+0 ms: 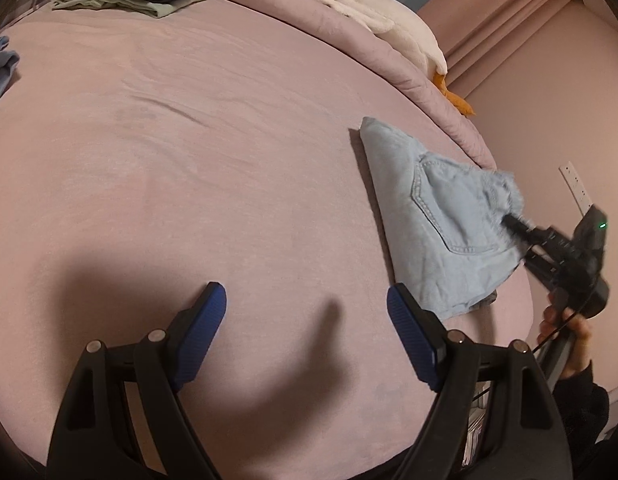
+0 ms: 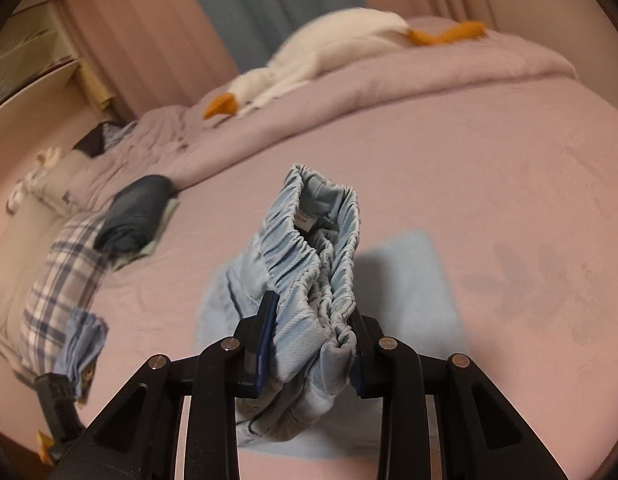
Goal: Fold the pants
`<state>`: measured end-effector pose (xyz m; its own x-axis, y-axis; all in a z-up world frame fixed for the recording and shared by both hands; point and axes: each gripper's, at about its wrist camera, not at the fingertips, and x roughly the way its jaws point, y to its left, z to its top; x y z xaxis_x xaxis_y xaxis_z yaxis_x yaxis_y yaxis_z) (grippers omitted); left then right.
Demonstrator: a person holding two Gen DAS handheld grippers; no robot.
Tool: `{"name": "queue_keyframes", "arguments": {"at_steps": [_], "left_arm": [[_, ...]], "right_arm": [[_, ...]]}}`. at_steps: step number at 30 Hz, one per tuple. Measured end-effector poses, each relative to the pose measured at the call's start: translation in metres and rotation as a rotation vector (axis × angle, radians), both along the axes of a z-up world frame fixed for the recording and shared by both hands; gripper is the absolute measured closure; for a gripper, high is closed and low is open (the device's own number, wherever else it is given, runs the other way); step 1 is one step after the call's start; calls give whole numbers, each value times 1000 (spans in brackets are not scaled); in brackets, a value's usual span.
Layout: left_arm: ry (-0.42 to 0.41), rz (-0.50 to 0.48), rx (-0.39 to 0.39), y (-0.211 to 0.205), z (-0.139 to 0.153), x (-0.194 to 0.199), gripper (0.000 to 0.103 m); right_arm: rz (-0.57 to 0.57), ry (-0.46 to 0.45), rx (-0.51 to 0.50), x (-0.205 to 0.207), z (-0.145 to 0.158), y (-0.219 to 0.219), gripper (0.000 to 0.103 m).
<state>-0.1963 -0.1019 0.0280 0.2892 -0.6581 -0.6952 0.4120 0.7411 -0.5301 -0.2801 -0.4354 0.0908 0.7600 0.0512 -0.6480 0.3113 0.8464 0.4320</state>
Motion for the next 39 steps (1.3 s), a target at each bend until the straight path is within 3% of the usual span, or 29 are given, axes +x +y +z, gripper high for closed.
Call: {"name": "queue_keyframes", "arguments": {"at_steps": [3, 11, 15, 18, 21, 24, 26, 29, 31, 34, 36, 37, 39], "left_arm": [[-5, 1, 10, 1, 0, 0, 20], [-13, -15, 39, -6, -1, 5, 20], [-30, -31, 56, -15, 4, 7, 20], [-51, -56, 74, -29, 7, 12, 20], [-80, -81, 94, -45, 11, 16, 20], [-119, -110, 107, -62, 18, 23, 21], [-150, -125, 114, -74, 24, 30, 21], [-197, -145, 117, -88, 32, 40, 22], [-225, -161, 117, -98, 37, 47, 27], [-260, -189, 124, -115, 43, 56, 41], [-277, -205, 128, -128, 46, 65, 61], [-282, -214, 131, -133, 47, 70, 64], [-283, -232, 133, -143, 46, 77, 82]], "right_arm": [[-42, 53, 21, -4, -23, -12, 71], [-86, 54, 69, -12, -38, -25, 71], [-102, 112, 81, -7, -58, -31, 71], [-108, 80, 119, -13, -65, -36, 71], [-103, 83, 99, -14, -60, -33, 70], [-134, 95, 72, -19, -50, -32, 59], [-168, 94, 10, -24, -43, -28, 43], [-199, 84, -121, -33, -28, -20, 43], [-235, 75, -222, -39, -16, -13, 43], [-158, 8, -241, -39, -5, 1, 43], [-59, -16, -242, -32, -3, 16, 52], [14, -19, -238, -24, -4, 29, 60], [107, -20, -223, -13, -8, 47, 70]]}}
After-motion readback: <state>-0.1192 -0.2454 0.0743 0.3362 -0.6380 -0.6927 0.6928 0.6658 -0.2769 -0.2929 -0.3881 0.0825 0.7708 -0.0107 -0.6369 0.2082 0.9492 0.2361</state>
